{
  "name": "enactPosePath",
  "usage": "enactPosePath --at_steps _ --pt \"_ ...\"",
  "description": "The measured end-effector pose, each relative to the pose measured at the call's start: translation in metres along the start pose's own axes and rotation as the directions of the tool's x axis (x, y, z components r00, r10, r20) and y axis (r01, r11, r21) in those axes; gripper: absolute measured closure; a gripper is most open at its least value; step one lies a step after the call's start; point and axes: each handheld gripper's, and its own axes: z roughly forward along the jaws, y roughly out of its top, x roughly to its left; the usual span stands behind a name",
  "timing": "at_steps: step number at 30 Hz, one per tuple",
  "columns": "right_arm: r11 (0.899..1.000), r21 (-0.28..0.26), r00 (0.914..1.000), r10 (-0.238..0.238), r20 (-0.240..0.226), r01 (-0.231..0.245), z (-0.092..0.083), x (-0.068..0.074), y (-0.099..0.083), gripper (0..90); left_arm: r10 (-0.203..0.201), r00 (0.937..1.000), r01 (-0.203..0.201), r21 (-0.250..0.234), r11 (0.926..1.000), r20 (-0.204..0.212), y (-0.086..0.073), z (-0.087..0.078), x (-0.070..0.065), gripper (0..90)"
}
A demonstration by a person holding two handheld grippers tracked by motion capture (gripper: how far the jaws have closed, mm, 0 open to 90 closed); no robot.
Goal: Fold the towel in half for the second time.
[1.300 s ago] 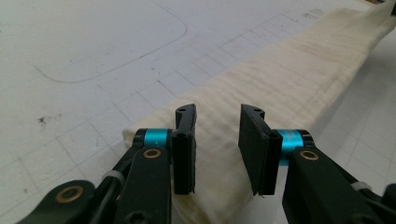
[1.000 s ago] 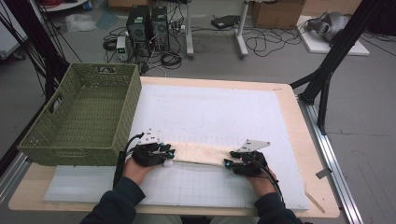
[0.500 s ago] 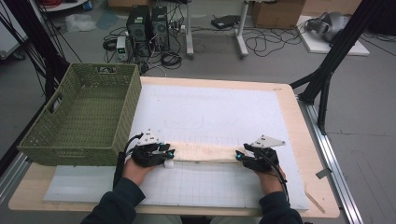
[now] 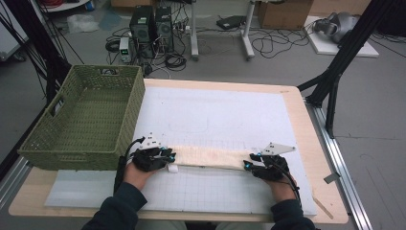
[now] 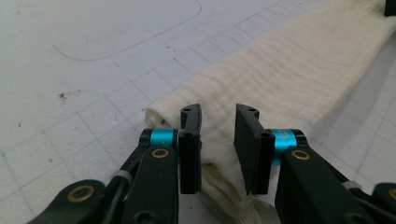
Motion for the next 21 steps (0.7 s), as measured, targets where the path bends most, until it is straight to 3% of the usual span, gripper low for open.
enactPosePath --at_steps 3,12,14,18,21 --pt "1.0 0.008 0.9998 0.019 0.008 -0.019 0.001 -0.004 -0.003 58.0 0.007 0.9999 -0.007 0.006 1.0 -0.009 0.0 0.001 -0.001 72.8" --pt "1.0 0.01 0.9997 0.009 0.023 -0.009 0.001 -0.006 -0.003 56.5 0.001 0.9999 -0.001 0.01 0.9999 -0.014 0.0 0.001 -0.001 74.3" --pt "1.0 0.005 0.9997 0.016 0.016 -0.016 0.0 -0.006 -0.003 55.3 -0.015 0.9999 0.015 0.006 0.9999 -0.008 0.0 0.0 0.0 73.3" --pt "0.999 -0.044 0.9999 0.012 0.007 -0.011 -0.01 -0.006 0.0 50.6 -0.059 0.998 0.058 -0.077 0.9954 -0.02 0.001 -0.009 0.006 59.6" --pt "0.992 -0.121 0.9993 0.031 0.021 -0.028 -0.023 -0.008 0.003 43.2 -0.089 0.9956 0.083 -0.166 0.9826 -0.031 0.002 -0.018 0.012 52.3"
